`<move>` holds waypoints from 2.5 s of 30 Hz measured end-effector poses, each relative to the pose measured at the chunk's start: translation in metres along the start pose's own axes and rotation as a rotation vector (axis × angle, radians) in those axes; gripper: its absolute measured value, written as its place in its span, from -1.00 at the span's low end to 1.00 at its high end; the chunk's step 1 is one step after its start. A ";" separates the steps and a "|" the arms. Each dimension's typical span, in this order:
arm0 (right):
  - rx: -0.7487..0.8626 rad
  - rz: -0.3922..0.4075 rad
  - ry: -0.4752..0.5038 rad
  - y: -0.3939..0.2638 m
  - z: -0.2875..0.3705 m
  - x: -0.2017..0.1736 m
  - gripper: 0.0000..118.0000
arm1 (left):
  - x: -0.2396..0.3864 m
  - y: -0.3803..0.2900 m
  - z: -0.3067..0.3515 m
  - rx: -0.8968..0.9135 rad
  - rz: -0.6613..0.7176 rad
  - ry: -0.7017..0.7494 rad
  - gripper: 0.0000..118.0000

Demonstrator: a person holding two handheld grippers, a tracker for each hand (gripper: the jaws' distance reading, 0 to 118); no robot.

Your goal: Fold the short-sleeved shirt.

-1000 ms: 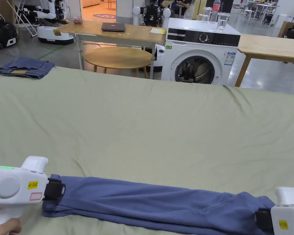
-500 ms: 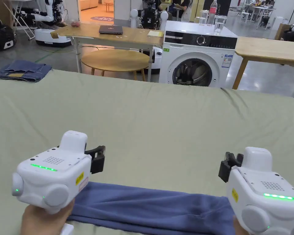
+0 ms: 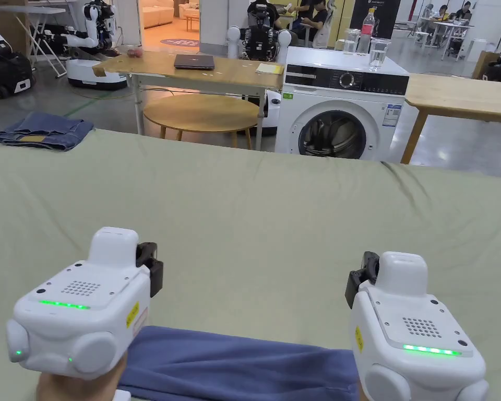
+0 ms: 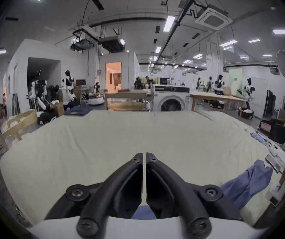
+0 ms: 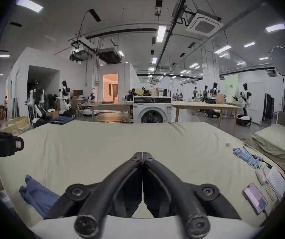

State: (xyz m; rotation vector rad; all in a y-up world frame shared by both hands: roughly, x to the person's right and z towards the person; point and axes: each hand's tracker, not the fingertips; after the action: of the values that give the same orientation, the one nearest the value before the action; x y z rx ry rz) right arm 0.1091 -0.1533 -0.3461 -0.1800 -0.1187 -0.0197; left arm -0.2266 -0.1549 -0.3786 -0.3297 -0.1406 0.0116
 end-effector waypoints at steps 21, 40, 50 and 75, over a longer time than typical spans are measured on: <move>-0.113 0.049 0.058 -0.015 -0.022 -0.004 -1.00 | -0.210 -0.086 -0.062 -0.770 0.558 -0.403 0.13; 0.000 0.027 0.010 -0.024 -0.015 0.011 -1.00 | -0.181 -0.135 -0.085 -0.701 0.818 -0.582 -0.92; 0.015 0.040 0.021 -0.017 -0.019 0.010 -1.00 | -0.173 -0.062 -0.048 -0.617 0.682 -0.511 -0.94; -0.026 0.041 0.095 -0.022 -0.028 -0.003 -1.00 | -0.159 0.019 0.003 -0.600 0.602 -0.508 -0.94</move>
State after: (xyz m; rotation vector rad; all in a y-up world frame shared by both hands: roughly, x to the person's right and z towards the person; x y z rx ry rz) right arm 0.1086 -0.1801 -0.3694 -0.2071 -0.0201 0.0110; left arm -0.3841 -0.1410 -0.4031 -0.9570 -0.5489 0.6631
